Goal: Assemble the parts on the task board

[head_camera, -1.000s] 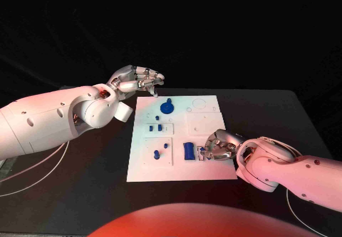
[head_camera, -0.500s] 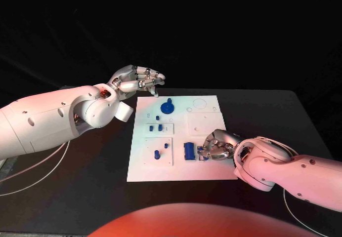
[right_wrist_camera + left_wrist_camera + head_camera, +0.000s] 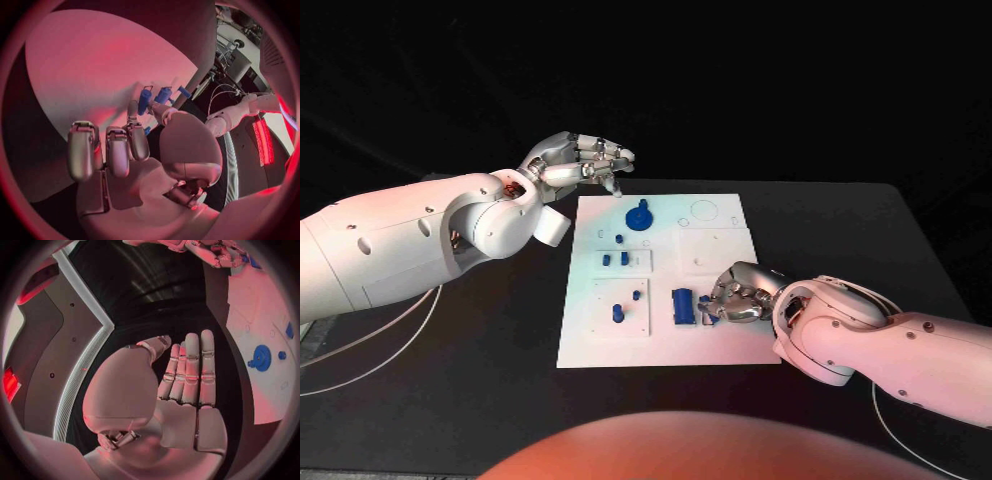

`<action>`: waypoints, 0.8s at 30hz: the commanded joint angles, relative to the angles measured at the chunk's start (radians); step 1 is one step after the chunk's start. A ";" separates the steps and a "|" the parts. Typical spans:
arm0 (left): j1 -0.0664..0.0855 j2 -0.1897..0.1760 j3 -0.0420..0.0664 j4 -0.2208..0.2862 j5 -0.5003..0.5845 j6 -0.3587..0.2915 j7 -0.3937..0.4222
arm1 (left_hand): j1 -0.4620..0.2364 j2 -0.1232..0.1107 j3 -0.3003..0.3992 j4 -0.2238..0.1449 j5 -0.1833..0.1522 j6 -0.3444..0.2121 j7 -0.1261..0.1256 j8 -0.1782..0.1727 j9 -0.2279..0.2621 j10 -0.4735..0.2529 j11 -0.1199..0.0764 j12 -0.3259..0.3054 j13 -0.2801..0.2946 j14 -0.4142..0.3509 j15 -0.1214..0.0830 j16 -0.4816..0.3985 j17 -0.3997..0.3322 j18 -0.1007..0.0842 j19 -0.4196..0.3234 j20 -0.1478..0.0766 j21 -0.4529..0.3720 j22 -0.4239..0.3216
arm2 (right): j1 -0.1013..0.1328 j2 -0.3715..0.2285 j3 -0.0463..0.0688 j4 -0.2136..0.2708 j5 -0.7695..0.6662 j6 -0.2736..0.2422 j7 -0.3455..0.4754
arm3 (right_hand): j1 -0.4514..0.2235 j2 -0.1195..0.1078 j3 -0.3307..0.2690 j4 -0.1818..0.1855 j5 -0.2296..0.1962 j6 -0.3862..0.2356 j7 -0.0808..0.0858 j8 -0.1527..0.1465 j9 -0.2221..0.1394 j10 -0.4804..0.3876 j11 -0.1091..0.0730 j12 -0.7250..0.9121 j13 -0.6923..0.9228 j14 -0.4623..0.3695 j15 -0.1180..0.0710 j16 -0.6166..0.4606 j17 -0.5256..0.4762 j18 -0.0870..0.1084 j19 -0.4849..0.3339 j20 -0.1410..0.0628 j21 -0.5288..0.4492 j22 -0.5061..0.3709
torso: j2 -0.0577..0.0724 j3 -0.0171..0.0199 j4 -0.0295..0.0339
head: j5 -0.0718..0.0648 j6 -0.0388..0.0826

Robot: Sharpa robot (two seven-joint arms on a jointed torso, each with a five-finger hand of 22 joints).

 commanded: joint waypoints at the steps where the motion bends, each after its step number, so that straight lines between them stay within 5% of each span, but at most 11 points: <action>1: 0.000 0.002 0.000 0.002 -0.001 0.016 0.005 | -0.007 0.001 -0.001 -0.004 0.005 -0.004 -0.001 -0.005 0.001 -0.007 -0.001 -0.004 -0.001 -0.005 -0.001 0.000 0.002 0.013 0.001 0.007 -0.004 -0.001 | -0.002 0.003 0.000 -0.001 -0.014 0.024 -0.009 | -0.016 -0.001 -0.008 0.011 -0.013 0.000 0.005 0.005 -0.001 0.002 -0.004 0.003 0.101 0.104 -0.006 0.001 0.246 -0.013 0.075 -0.008 -0.002 0.185 | 0.000 0.0005 0.0003 | 0.000 0.000; 4: 0.000 0.002 0.000 0.002 -0.001 0.016 0.005 | -0.007 0.001 -0.001 -0.004 0.005 -0.004 -0.001 -0.005 0.001 -0.007 -0.001 -0.004 -0.001 -0.005 -0.001 0.000 0.002 0.013 0.001 0.007 -0.004 -0.001 | -0.002 0.003 0.000 -0.001 -0.015 0.024 -0.008 | -0.033 -0.006 -0.027 0.032 -0.042 0.001 0.006 0.007 -0.001 0.002 -0.003 0.003 0.102 0.104 -0.006 0.001 0.246 -0.013 0.075 -0.008 -0.002 0.186 | 0.000 0.0000 0.0003 | 0.001 0.000; 7: 0.000 0.001 0.000 0.002 -0.001 0.016 0.005 | -0.007 0.001 -0.001 -0.004 0.005 -0.004 -0.001 -0.005 0.001 -0.007 -0.001 -0.004 -0.001 -0.005 -0.001 0.000 0.002 0.013 0.001 0.007 -0.004 -0.001 | -0.002 0.003 0.000 0.000 -0.017 0.026 -0.008 | -0.045 -0.013 -0.057 0.051 -0.001 0.001 0.005 0.009 0.000 0.002 -0.004 0.002 0.101 0.104 -0.006 0.001 0.245 -0.012 0.075 -0.008 -0.003 0.186 | 0.000 0.0004 0.0001 | 0.001 0.000; 24: 0.000 0.000 0.000 0.001 -0.001 0.018 0.002 | -0.007 0.001 -0.001 -0.004 0.005 -0.004 -0.001 -0.005 0.001 -0.007 -0.001 -0.004 -0.001 -0.005 -0.001 0.000 0.002 0.013 0.001 0.007 -0.004 -0.001 | -0.002 -0.020 0.000 0.028 -0.046 0.000 0.000 | -0.058 -0.027 -0.136 0.104 0.033 0.000 0.002 0.014 0.002 0.002 -0.007 0.001 0.103 0.103 -0.009 0.000 0.244 -0.012 0.075 -0.010 -0.006 0.186 | 0.000 0.0015 -0.0007 | 0.004 0.000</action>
